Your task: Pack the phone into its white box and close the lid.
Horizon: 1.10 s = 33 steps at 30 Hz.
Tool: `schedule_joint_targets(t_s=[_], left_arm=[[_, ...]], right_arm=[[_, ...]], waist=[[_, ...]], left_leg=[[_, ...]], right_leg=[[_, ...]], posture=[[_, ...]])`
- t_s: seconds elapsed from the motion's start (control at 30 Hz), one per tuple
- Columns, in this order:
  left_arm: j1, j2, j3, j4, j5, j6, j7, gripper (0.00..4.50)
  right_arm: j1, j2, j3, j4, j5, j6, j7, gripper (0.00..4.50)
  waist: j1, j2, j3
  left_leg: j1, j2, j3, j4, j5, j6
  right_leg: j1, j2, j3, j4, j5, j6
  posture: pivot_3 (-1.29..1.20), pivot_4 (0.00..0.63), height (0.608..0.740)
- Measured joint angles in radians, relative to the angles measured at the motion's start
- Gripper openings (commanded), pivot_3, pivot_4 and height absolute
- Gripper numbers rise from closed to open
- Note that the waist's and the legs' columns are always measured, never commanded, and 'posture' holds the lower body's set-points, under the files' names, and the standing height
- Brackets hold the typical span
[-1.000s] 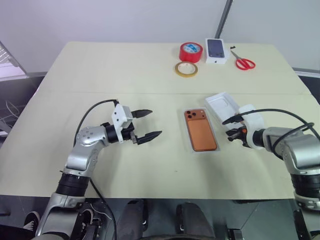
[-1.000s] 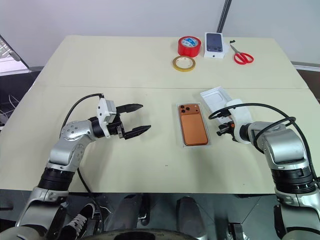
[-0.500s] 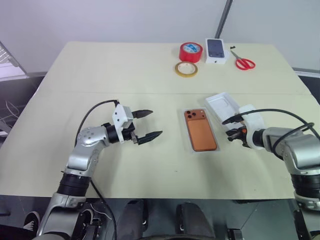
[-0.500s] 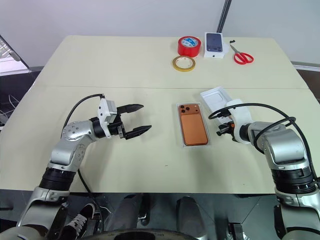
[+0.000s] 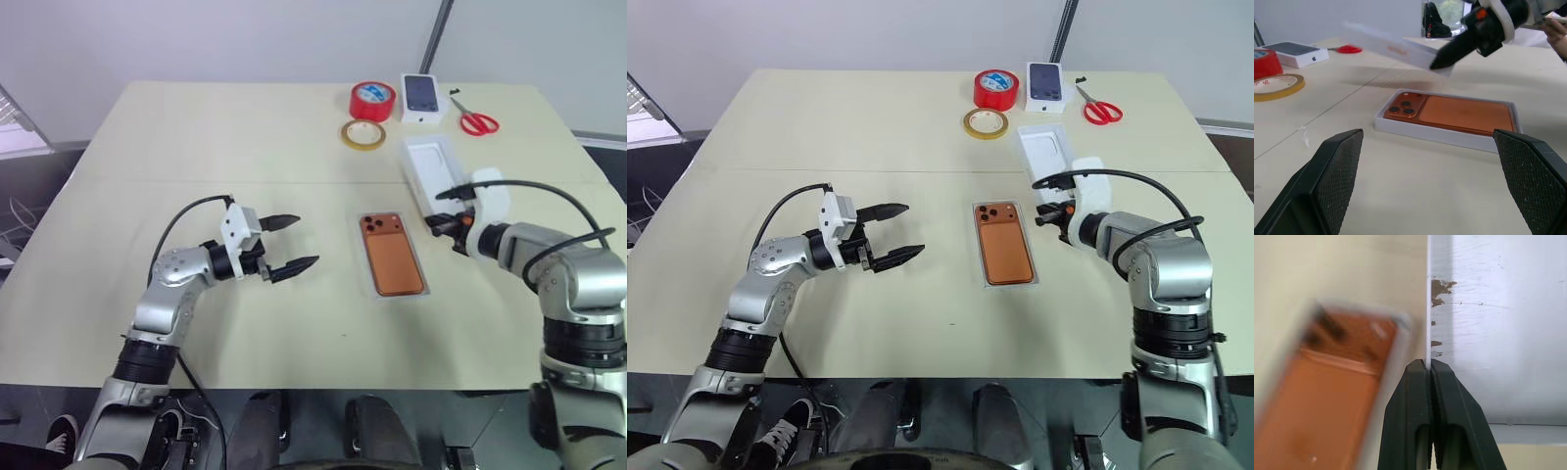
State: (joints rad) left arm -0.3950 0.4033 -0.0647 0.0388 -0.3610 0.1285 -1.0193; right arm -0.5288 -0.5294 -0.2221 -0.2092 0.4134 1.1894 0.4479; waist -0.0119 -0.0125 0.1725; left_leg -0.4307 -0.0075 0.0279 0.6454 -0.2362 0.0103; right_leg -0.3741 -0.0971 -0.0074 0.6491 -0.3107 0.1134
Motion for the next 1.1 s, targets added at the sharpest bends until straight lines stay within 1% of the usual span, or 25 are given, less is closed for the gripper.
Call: schedule_joint_targets(t_s=[0.07,0.13,0.2,0.3,0.33,0.4,0.43,0.53,0.73,0.83,0.9,1.0,1.1], left_arm=[[0.0,0.001,0.003,0.0,-0.004,0.009,0.001,4.5],[-0.001,0.004,0.003,-0.001,-0.015,0.025,0.002,3.95],[-0.001,0.007,0.005,-0.003,-0.023,0.041,0.002,3.22],[0.001,0.012,0.013,-0.015,-0.028,0.051,0.006,1.65],[0.002,0.012,0.015,-0.021,-0.03,0.055,0.009,1.22],[0.01,0.012,0.021,-0.044,-0.045,0.065,0.018,0.12],[0.012,0.013,0.023,-0.051,-0.047,0.068,0.021,0.05],[0.03,0.013,0.047,-0.067,-0.064,0.081,0.044,0.05],[0.038,0.012,0.051,-0.085,-0.064,0.081,0.076,0.05],[0.042,0.01,0.05,-0.088,-0.063,0.08,0.086,0.05],[0.049,0.006,0.047,-0.089,-0.062,0.079,0.09,0.05],[0.06,-0.01,0.037,-0.097,-0.061,0.079,0.099,0.05],[0.068,-0.035,0.002,-0.098,-0.05,0.079,0.107,0.05]], right_arm=[[-0.016,0.085,-0.044,-0.033,0.069,0.045,-0.002,0.05],[-0.036,0.167,-0.082,-0.084,0.159,0.102,-0.002,0.0],[-0.058,0.223,-0.116,-0.13,0.241,0.161,-0.004,0.0],[-0.089,0.311,-0.2,-0.178,0.368,0.283,-0.015,0.0],[-0.092,0.333,-0.222,-0.182,0.402,0.321,-0.018,0.0],[-0.086,0.362,-0.264,-0.182,0.477,0.395,-0.035,0.0],[-0.071,0.362,-0.269,-0.182,0.514,0.411,-0.047,0.0],[-0.008,0.362,-0.284,-0.159,0.638,0.418,-0.112,0.0],[0.077,0.337,-0.283,-0.072,0.961,0.41,-0.304,0.0],[0.137,0.245,-0.196,-0.05,1.179,0.337,-0.421,0.0],[0.22,0.129,-0.079,-0.033,1.376,0.231,-0.525,0.0],[0.26,0.055,0.004,-0.021,1.482,0.141,-0.573,0.0],[0.278,0.022,0.058,-0.021,1.518,0.059,-0.592,0.0]], waist=[[-0.001,0.0,0.0],[-0.001,0.0,0.0],[-0.001,0.0,0.0],[0.001,0.0,0.0],[0.0,0.0,0.0],[-0.001,0.0,0.0],[-0.001,0.0,0.0],[-0.005,0.001,0.0],[-0.006,0.001,0.0],[-0.003,0.001,0.0],[-0.004,0.001,0.0],[-0.004,0.001,0.0],[-0.002,0.001,0.0]], left_leg=[[0.0,0.0,0.0,0.0,0.0,0.0],[0.0,0.0,0.0,0.0,0.0,0.0],[0.0,0.0,0.0,0.0,0.0,0.0],[0.0,0.0,0.0,0.0,0.0,0.0],[0.0,0.0,0.0,0.0,0.0,0.0],[0.0,0.0,0.0,-0.001,0.0,0.0],[0.0,0.0,0.0,-0.001,0.0,0.0],[0.0,0.0,0.0,-0.002,0.0,0.0],[-0.001,0.0,0.0,-0.002,0.0,0.0],[-0.001,0.0,0.0,-0.002,0.0,0.0],[-0.002,0.0,0.0,-0.001,0.0,0.001],[-0.003,0.0,0.0,0.0,0.0,0.001],[-0.003,0.0,0.0,0.0,0.0,0.001]], right_leg=[[0.0,0.0,0.0,0.001,0.0,0.0],[-0.001,0.0,0.0,0.001,0.0,0.0],[-0.001,0.0,0.0,0.001,0.0,0.0],[-0.001,-0.001,0.0,0.001,0.0,0.0],[-0.001,-0.001,0.0,0.001,0.0,0.0],[-0.001,-0.001,0.0,0.001,0.0,0.0],[-0.001,-0.001,0.0,0.0,0.0,0.0],[-0.002,-0.001,0.0,0.0,0.0,0.0],[-0.002,-0.001,0.0,0.0,0.0,0.0],[-0.002,-0.001,0.0,0.0,0.0,0.0],[-0.002,-0.001,0.0,-0.001,0.0,0.0],[-0.002,0.0,0.0,-0.001,0.0,0.0],[-0.002,0.0,0.0,-0.001,0.0,0.0]], posture=[[0.0,0.15,0.728],[0.0,0.15,0.728],[0.0,0.15,0.728],[0.0,0.15,0.728],[0.0,0.15,0.728],[0.0,0.15,0.728],[0.0,0.15,0.728],[0.0,0.15,0.728],[0.0,0.15,0.728],[0.0,0.15,0.728],[0.0,0.15,0.728],[0.0,0.15,0.728],[0.0,0.15,0.728]])
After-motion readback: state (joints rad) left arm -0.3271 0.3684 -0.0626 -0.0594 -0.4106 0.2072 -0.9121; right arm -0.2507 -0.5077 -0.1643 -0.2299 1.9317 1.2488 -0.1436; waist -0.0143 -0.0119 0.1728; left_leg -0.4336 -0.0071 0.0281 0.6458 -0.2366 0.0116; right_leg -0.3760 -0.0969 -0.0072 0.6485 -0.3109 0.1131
